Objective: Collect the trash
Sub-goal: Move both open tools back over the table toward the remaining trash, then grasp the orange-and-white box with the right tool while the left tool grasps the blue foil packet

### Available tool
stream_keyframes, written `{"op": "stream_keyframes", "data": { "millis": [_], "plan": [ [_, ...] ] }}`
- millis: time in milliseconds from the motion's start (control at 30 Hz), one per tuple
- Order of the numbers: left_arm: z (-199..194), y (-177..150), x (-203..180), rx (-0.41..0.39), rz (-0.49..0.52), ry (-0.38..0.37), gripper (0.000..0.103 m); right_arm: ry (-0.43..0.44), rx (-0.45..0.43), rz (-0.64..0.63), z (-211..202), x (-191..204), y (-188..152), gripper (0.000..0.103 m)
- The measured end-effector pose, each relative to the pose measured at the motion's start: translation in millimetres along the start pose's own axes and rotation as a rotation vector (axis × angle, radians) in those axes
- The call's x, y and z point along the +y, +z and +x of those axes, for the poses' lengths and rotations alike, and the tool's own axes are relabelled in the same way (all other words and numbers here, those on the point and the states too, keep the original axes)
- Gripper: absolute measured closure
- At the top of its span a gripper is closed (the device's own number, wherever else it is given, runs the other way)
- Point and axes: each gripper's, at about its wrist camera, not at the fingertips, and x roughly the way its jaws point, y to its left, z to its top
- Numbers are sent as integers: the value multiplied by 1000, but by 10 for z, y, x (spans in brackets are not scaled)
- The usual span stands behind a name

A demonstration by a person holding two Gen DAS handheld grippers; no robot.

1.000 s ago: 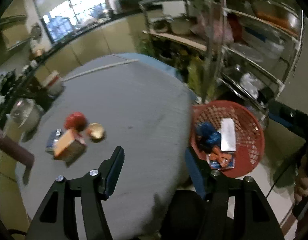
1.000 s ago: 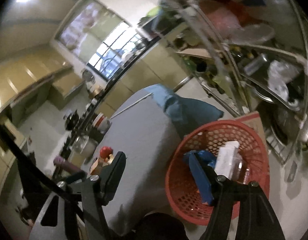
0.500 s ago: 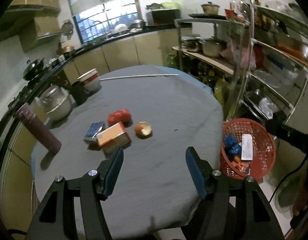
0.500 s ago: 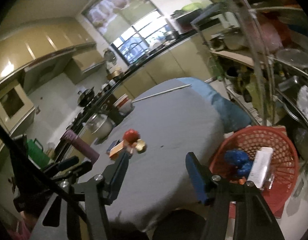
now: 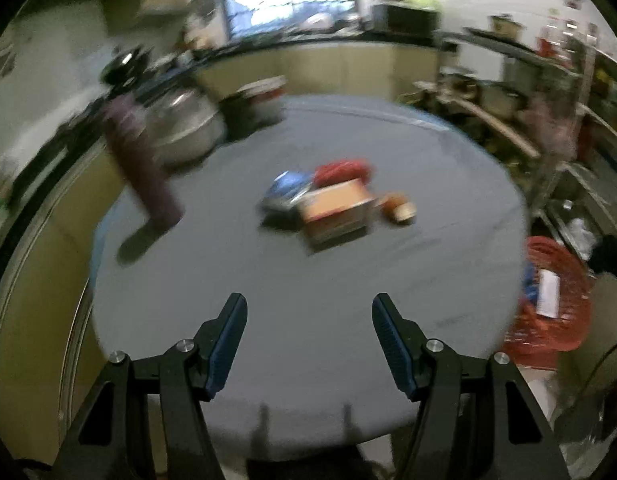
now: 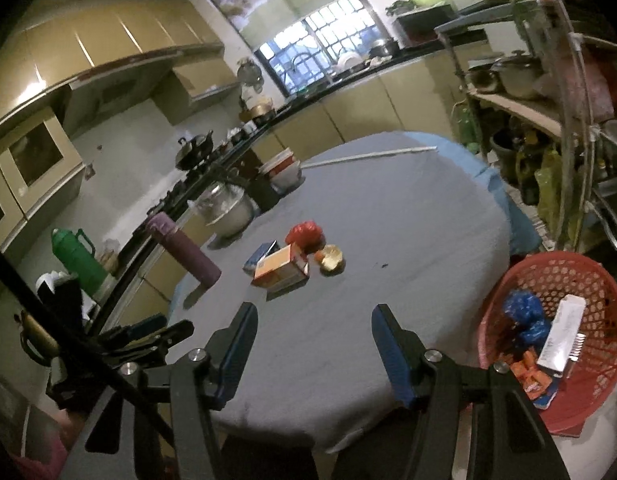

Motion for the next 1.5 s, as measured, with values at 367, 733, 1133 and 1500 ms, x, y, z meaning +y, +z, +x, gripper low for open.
{"op": "stream_keyframes", "data": {
  "millis": [367, 733, 1133, 1500],
  "plan": [
    [460, -252, 820, 117, -164, 101, 37, 15, 118, -13, 743, 132, 78, 40],
    [782, -249, 734, 194, -156, 90, 37, 13, 204, 38, 1413, -85, 201, 40],
    [838, -147, 634, 212, -153, 97, 37, 194, 234, -10, 2467, 435, 847, 39],
    [752, -255, 808, 223, -188, 129, 37, 141, 425, -54, 3427, 486, 844, 40]
  ]
}}
